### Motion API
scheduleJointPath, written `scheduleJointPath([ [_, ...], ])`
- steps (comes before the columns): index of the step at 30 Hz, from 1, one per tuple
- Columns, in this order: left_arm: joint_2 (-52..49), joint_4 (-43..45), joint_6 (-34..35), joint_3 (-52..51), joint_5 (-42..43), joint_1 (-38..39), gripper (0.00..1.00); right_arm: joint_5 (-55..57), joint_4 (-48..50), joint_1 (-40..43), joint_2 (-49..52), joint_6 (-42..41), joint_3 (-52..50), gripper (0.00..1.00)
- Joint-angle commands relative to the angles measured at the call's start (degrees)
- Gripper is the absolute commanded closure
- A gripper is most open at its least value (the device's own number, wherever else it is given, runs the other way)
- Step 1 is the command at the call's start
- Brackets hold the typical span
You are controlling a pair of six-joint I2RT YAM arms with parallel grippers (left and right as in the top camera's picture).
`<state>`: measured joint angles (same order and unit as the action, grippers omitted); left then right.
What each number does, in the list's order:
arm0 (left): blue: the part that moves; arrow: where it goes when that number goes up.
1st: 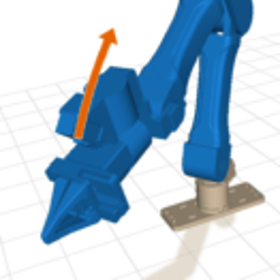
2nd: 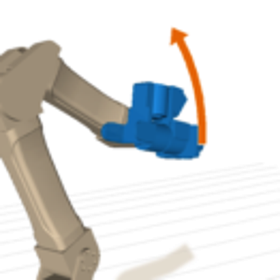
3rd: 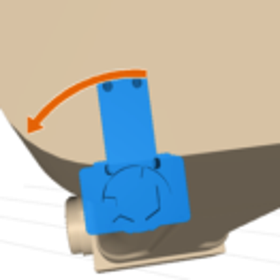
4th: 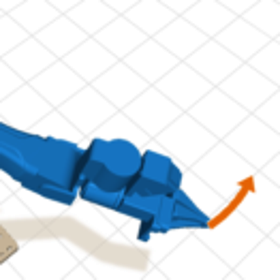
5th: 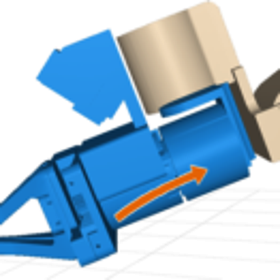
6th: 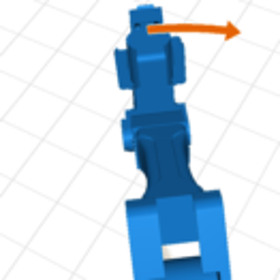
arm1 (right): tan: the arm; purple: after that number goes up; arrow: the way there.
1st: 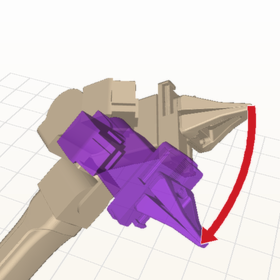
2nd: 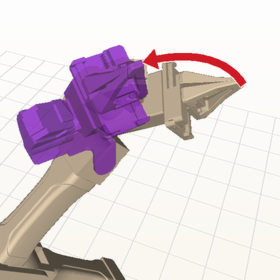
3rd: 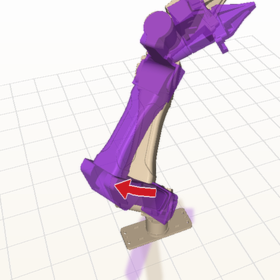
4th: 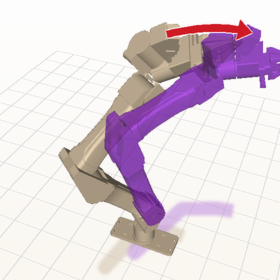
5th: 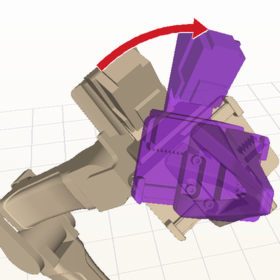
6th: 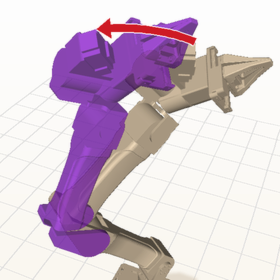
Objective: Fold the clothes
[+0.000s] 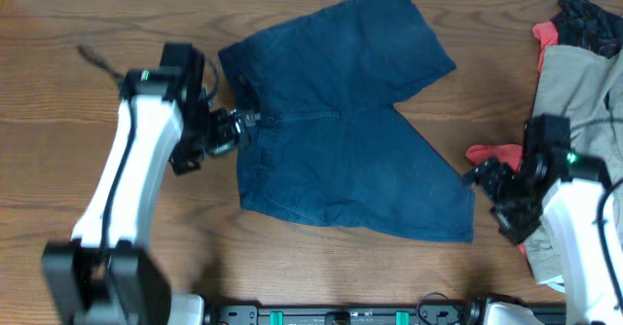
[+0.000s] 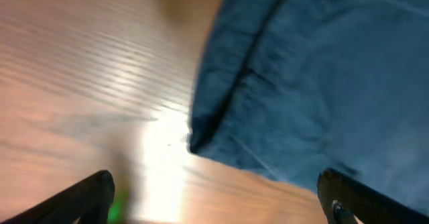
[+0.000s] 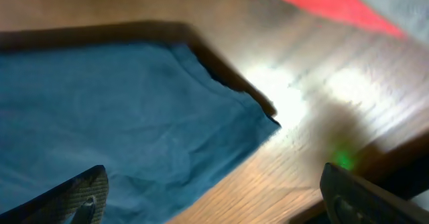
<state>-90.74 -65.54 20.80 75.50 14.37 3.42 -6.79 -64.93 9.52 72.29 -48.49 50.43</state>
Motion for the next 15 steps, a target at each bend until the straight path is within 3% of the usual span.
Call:
scheduleJointPath([
  [1,7.6,4.0,2.8,-8.4,7.4,-0.2,0.02,0.3,1.5,-1.9,-3.9,-8.7,-5.2,0.02],
  [9,19.7,14.7,34.6,-29.0,8.7,-0.2,0.02,-2.7,11.1,-6.4,-7.6,-16.2,-15.6,0.06],
  [15,18.5,27.1,38.0,-38.1,9.4,-0.2,0.02,-2.5,14.9,-9.8,-7.5,-18.4,-17.9,0.08],
])
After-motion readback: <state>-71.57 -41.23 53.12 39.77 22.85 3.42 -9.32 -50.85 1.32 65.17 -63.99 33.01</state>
